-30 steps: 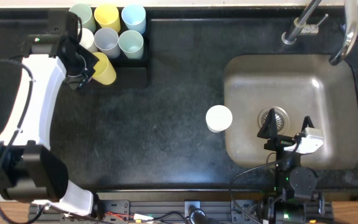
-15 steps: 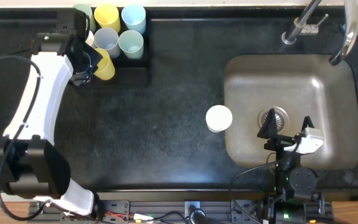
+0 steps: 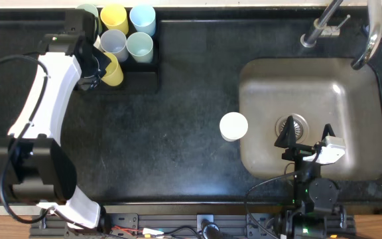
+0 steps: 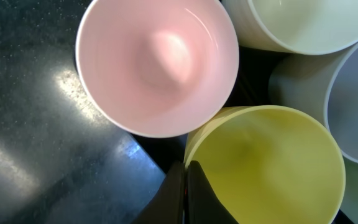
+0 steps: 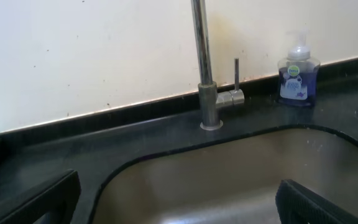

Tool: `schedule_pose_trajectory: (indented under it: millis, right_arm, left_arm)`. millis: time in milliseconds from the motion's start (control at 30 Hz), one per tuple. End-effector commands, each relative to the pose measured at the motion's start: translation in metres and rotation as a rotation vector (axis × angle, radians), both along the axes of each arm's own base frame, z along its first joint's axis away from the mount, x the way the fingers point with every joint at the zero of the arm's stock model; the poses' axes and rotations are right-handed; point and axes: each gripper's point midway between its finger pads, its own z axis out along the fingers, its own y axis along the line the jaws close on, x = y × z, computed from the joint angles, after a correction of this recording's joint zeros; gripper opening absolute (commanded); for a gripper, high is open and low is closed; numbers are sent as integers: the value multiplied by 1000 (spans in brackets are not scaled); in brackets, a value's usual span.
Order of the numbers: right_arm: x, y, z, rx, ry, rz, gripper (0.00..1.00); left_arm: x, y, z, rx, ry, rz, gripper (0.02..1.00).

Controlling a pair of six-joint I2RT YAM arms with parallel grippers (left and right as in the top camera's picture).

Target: Store Cups

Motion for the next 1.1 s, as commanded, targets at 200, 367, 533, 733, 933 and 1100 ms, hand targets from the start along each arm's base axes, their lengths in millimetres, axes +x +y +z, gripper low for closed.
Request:
schedule_pose_trajectory:
  millis: [200, 367, 533, 733, 933, 1100]
  right_arm:
    - [1, 2, -3, 5, 0, 12, 996]
    - [1, 2, -3, 5, 0, 12, 998]
    - [1, 2, -3, 5, 0, 12, 996]
    - [1, 2, -3, 5, 0, 12, 998]
    - [1, 2, -3, 5, 0, 12, 998]
    - [1, 2, -3, 5, 0, 12, 998]
  left_arm:
    - [7, 1, -9, 12, -4, 11, 36]
    - [7, 0, -10, 11, 0, 9, 36]
    - [5, -8, -16, 14, 22, -11, 36]
    - [7, -14, -16, 24, 15, -27, 36]
    - [2, -11, -21, 40, 32, -24, 36]
    - [-7, -11, -34, 39, 63, -16, 36]
